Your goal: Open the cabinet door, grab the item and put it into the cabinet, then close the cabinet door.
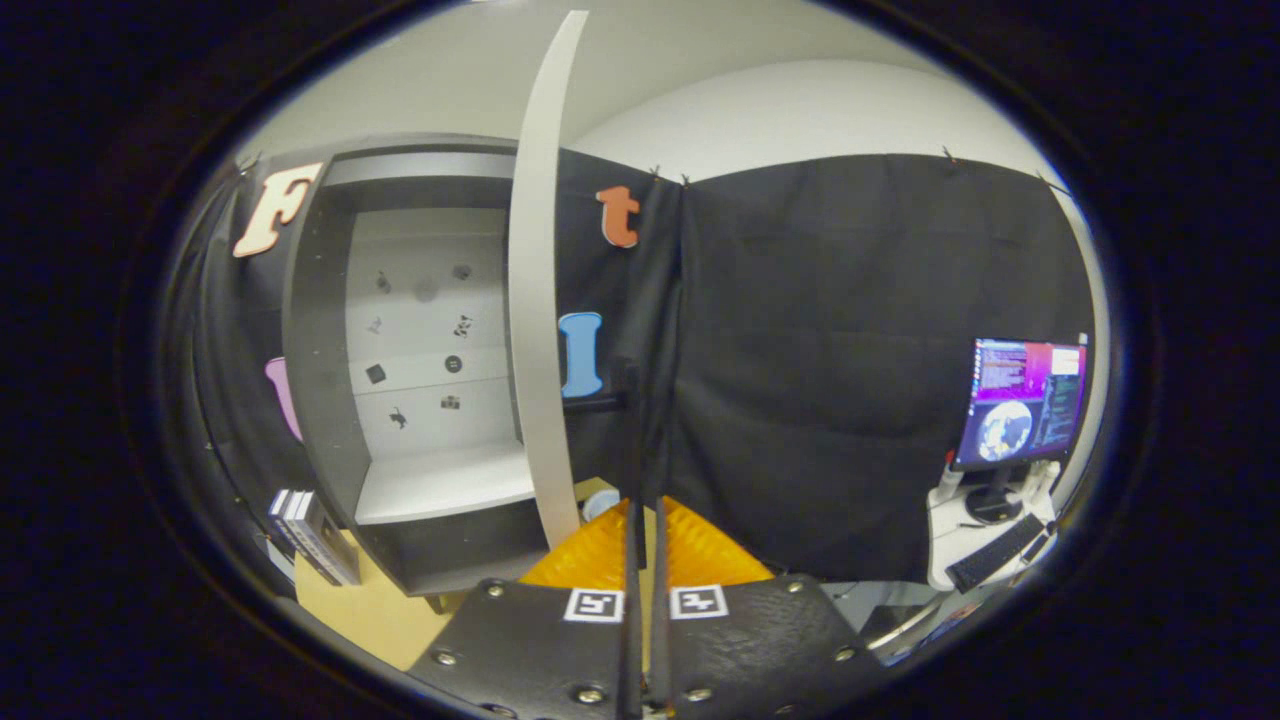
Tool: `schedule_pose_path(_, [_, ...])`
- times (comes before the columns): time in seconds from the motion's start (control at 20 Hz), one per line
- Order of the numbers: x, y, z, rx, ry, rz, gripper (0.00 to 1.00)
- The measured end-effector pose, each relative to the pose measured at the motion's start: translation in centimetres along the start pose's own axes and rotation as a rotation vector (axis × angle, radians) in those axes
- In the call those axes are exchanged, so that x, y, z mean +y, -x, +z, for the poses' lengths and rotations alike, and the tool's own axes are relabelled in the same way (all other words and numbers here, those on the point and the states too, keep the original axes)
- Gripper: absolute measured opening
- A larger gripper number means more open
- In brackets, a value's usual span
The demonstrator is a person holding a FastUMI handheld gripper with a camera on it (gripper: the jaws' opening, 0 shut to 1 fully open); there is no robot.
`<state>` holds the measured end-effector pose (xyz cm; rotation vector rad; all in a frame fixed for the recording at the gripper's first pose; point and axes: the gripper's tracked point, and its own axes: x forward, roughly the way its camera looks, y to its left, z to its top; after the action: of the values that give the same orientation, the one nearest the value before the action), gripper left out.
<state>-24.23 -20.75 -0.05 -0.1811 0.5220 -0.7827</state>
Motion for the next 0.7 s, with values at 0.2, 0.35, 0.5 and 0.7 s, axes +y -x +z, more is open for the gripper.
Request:
schedule_pose_path(0.2, [-2.1, 0.6, -0.6, -0.004, 0.01, -0.054, 0.01])
schedule_pose_path(0.35, [-1.9, 0.6, -0.4, -0.013, 0.009, -0.043, 0.02])
schedule_pose_path(0.5, [-0.4, 0.4, -1.3, 0.015, 0.014, 0.006, 0.02])
schedule_pose_path(0.7, [3.3, -0.3, -3.3, 0.065, 0.046, 0.119, 0.01])
